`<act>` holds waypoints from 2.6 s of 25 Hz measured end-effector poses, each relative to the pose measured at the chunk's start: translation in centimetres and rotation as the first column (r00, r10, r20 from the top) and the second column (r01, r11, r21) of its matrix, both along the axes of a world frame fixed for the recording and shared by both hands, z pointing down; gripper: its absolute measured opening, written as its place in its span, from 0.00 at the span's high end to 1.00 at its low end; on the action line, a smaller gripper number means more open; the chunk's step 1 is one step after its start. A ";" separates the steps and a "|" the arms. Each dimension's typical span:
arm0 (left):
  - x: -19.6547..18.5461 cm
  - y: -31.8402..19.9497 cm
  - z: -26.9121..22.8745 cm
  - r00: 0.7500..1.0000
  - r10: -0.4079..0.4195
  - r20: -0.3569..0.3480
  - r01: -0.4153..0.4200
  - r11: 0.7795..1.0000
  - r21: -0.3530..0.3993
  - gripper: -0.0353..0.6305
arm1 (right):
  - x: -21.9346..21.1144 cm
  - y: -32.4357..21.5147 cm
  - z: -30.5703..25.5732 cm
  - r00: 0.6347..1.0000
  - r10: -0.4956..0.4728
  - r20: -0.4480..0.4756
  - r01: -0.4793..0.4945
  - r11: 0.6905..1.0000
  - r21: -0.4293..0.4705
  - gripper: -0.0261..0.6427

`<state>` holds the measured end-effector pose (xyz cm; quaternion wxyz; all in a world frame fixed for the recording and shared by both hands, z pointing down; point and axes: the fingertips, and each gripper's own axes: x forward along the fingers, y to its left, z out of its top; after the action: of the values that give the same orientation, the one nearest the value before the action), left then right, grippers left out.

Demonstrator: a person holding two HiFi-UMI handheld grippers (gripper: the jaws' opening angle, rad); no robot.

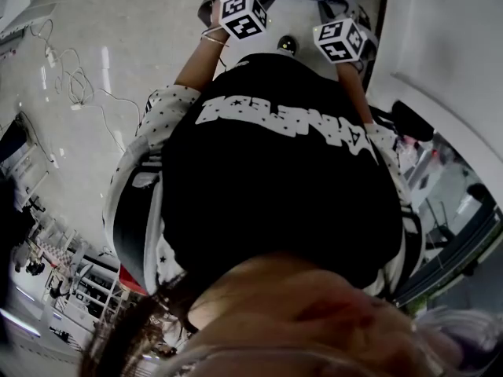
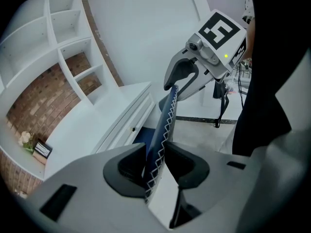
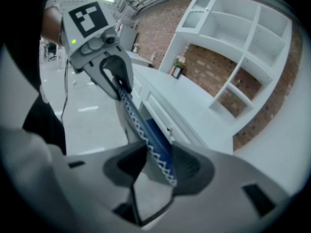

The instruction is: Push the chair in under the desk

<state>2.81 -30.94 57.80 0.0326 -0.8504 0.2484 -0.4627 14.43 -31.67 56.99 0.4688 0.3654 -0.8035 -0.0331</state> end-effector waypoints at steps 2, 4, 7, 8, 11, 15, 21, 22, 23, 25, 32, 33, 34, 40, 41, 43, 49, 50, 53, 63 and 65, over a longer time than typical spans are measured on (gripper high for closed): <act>0.0 -0.2 0.0 1.000 -0.004 0.004 0.004 1.000 0.002 0.72 | 0.0 -0.2 0.0 1.000 -0.009 0.003 0.009 1.000 0.002 0.72; -0.1 -0.4 0.0 1.000 -0.010 0.006 0.010 1.000 0.005 0.72 | -0.1 -0.4 0.0 1.000 -0.018 0.006 0.018 1.000 0.005 0.72; -0.6 -0.7 -0.4 1.000 -0.021 0.009 0.021 1.000 0.008 0.72 | -0.6 -0.7 -0.5 1.000 -0.030 0.007 0.030 0.999 0.012 0.72; -0.8 -0.9 -0.4 1.000 -0.025 0.010 0.025 1.000 0.009 0.72 | -0.8 -0.9 -0.5 0.999 -0.034 0.007 0.034 0.999 0.014 0.72; -1.0 -1.5 0.2 0.999 -0.033 0.013 0.033 0.999 0.007 0.71 | -1.0 -1.5 0.1 0.999 -0.047 0.014 0.047 0.999 0.014 0.72; -1.1 -2.2 0.6 0.999 -0.043 0.020 0.042 0.999 0.010 0.71 | -1.1 -2.1 0.6 0.997 -0.066 0.028 0.065 0.998 0.010 0.72; -2.6 -3.6 1.0 0.998 -0.059 0.028 0.058 0.998 0.007 0.70 | -2.6 -3.4 0.7 0.995 -0.089 0.036 0.089 0.996 0.005 0.72; -2.7 -3.7 0.9 0.998 -0.059 0.028 0.059 0.998 0.006 0.70 | -2.8 -3.4 0.6 0.995 -0.093 0.038 0.093 0.996 0.007 0.72; -2.8 -3.7 0.8 0.998 -0.059 0.028 0.059 0.998 0.005 0.70 | -2.9 -3.4 0.5 0.995 -0.097 0.039 0.096 0.995 0.009 0.72; -3.0 -3.7 0.7 0.998 -0.061 0.031 0.061 0.998 0.003 0.70 | -3.1 -3.5 0.5 0.994 -0.104 0.043 0.104 0.995 0.010 0.72; -3.5 -4.3 0.9 0.997 -0.068 0.040 0.068 0.998 0.007 0.69 | -3.6 -4.0 0.6 0.992 -0.121 0.048 0.121 0.993 0.004 0.72; -3.5 -4.3 0.9 0.997 -0.070 0.042 0.070 0.998 0.007 0.69 | -3.6 -4.0 0.7 0.991 -0.123 0.049 0.123 0.992 0.001 0.72; -3.5 -4.3 0.9 0.997 -0.071 0.043 0.071 0.997 0.007 0.69 | -3.7 -3.9 0.8 0.991 -0.126 0.051 0.126 0.992 -0.002 0.72; -3.3 -4.4 0.8 0.996 -0.077 0.052 0.076 0.997 0.012 0.69 | -3.4 -4.0 0.5 0.989 -0.136 0.055 0.136 0.991 0.003 0.72; -3.1 -4.4 0.8 0.996 -0.078 0.053 0.078 0.997 0.015 0.69 | -3.2 -4.0 0.6 0.989 -0.138 0.057 0.138 0.990 0.004 0.72; -2.9 -4.5 0.8 0.995 -0.084 0.054 0.083 0.996 0.022 0.69 | -3.0 -4.1 0.5 0.988 -0.141 0.058 0.140 0.990 0.007 0.72; -2.6 -4.8 0.8 0.996 -0.073 0.051 0.072 0.997 0.027 0.68 | -2.7 -4.3 0.4 0.990 -0.128 0.063 0.128 0.992 0.008 0.72; -2.4 -4.8 0.8 0.996 -0.068 0.051 0.067 0.997 0.028 0.68 | -2.5 -4.3 0.5 0.990 -0.125 0.064 0.125 0.992 0.007 0.72; -2.5 -5.0 0.7 0.997 -0.055 0.048 0.054 0.998 0.025 0.68 | -2.6 -4.5 0.5 0.991 -0.117 0.060 0.117 0.993 0.001 0.72; -1.7 -5.8 0.6 0.999 -0.027 0.037 0.027 1.000 0.011 0.68 | -1.9 -5.5 0.4 0.995 -0.087 0.052 0.089 0.996 -0.025 0.72; -1.7 -6.1 0.6 0.999 -0.020 0.035 0.020 1.000 0.006 0.69 | -1.9 -5.7 0.4 0.996 -0.080 0.048 0.081 0.996 -0.030 0.72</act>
<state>1.12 -37.04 58.41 0.0347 -0.8395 0.2577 -0.4771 12.52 -37.41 57.41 0.4541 0.3260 -0.8286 -0.0307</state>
